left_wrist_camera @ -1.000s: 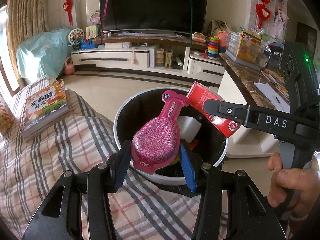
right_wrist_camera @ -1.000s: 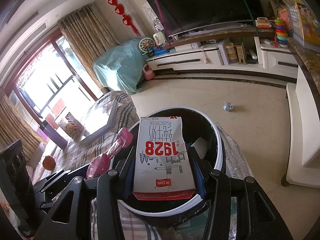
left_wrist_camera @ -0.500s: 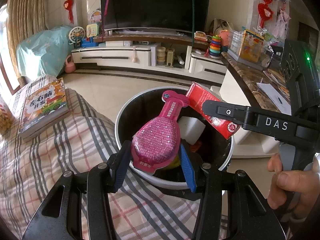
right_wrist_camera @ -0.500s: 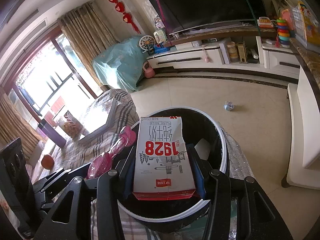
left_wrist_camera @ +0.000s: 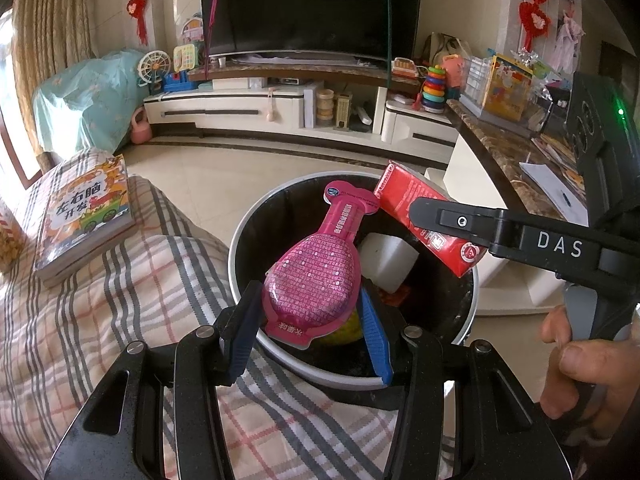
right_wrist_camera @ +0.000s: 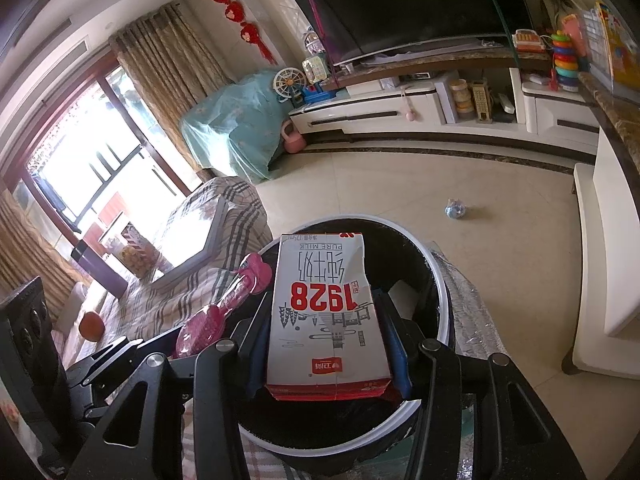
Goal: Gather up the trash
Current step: 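Hold the pink brush and milk box above the bin opening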
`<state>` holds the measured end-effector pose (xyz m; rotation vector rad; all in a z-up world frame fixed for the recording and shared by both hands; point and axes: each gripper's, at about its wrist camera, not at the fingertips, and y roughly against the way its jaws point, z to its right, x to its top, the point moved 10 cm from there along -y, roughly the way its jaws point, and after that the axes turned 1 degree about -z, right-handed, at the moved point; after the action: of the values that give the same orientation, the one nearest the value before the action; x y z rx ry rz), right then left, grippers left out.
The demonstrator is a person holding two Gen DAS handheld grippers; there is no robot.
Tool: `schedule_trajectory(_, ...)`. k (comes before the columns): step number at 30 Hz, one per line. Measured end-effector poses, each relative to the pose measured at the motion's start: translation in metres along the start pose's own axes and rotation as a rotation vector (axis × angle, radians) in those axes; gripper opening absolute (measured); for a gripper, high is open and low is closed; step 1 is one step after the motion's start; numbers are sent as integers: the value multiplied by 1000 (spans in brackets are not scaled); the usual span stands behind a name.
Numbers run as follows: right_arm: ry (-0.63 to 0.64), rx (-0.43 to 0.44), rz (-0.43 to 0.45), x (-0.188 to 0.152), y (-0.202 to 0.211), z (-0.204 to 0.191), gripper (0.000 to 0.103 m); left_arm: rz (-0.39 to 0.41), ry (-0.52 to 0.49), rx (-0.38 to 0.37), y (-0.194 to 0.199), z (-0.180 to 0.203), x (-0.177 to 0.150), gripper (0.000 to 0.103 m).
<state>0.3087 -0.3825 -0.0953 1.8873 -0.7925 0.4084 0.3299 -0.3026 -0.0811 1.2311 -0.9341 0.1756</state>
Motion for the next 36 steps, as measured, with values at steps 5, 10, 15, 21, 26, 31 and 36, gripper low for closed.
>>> schedule_trajectory(5,-3,-4,-1,1,-1,2,50,-3,-2,4,-1,1,2,47)
schedule_trajectory(10,-3,-6,-2,2,-1,4,50,-3,-5,9,-2,2,5,47)
schedule_trajectory(15,-4,-5,-4,2,-2,5,50,-5,-8,11,-3,2,6,47)
schedule_trajectory(21,-1,-7,-4,3,-2,5,50,-7,-7,14,-4,2,7,47)
schedule_trajectory(26,-1,-7,-5,3,-2,5,50,-6,-8,14,-4,2,7,47)
schedule_trajectory(31,4,-9,-9,3,-3,6,50,-4,-10,13,-6,1,9,47)
schedule_trajectory(36,1,-12,-11,3,-3,8,50,-5,-10,14,-6,2,9,47)
